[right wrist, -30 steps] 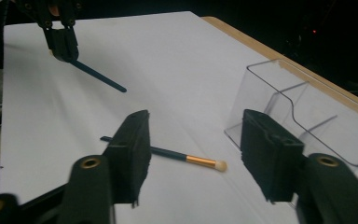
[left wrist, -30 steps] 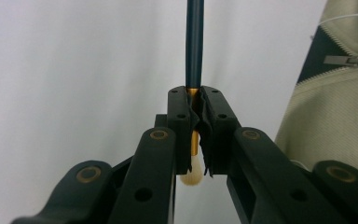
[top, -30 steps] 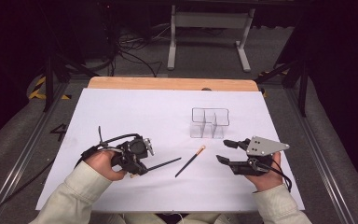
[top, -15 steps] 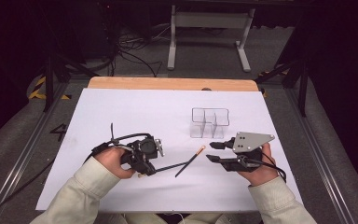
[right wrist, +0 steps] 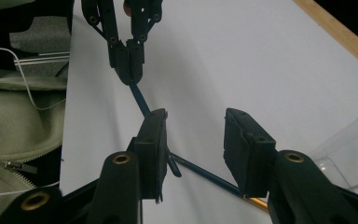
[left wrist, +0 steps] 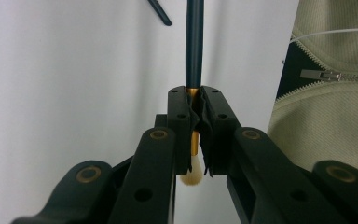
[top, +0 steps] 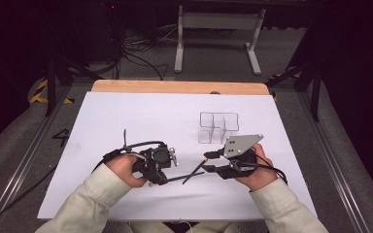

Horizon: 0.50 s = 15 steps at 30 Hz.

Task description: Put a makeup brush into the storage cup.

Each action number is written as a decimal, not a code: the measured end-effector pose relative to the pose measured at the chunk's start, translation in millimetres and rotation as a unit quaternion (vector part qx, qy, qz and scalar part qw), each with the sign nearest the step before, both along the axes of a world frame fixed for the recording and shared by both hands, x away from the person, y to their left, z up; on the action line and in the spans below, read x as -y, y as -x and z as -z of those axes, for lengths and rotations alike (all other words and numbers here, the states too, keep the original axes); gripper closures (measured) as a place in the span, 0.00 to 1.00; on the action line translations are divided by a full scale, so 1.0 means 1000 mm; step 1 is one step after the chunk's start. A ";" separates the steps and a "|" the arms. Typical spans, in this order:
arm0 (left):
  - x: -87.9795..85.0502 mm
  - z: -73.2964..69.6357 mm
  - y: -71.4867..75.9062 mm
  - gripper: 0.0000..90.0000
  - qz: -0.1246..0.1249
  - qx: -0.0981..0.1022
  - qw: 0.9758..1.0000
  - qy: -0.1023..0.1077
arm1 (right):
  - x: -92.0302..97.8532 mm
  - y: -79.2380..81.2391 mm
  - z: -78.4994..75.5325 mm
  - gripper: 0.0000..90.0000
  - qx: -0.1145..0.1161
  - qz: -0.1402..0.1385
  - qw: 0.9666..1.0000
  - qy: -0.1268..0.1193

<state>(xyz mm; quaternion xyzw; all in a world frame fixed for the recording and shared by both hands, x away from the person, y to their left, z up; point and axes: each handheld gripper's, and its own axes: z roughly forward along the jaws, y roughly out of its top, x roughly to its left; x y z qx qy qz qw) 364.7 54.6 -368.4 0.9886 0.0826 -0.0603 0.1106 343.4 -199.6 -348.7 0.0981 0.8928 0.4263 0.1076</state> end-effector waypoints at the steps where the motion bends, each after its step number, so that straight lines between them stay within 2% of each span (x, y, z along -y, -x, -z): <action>1: 0.001 0.000 0.001 0.92 0.000 0.001 1.000 0.001 | -0.002 -0.001 0.001 0.66 -0.003 -0.004 1.000 0.002; 3: 0.003 0.000 0.002 0.92 0.007 0.008 1.000 0.001 | -0.007 -0.003 0.003 0.67 -0.013 -0.010 1.000 0.008; 9: 0.007 0.002 0.006 0.92 0.014 0.007 1.000 0.002 | -0.020 -0.006 0.012 0.67 -0.048 -0.025 0.998 0.014; 15: 0.010 0.005 0.006 0.92 0.015 0.005 1.000 -0.002 | -0.031 -0.006 0.017 0.68 -0.061 -0.037 0.997 0.027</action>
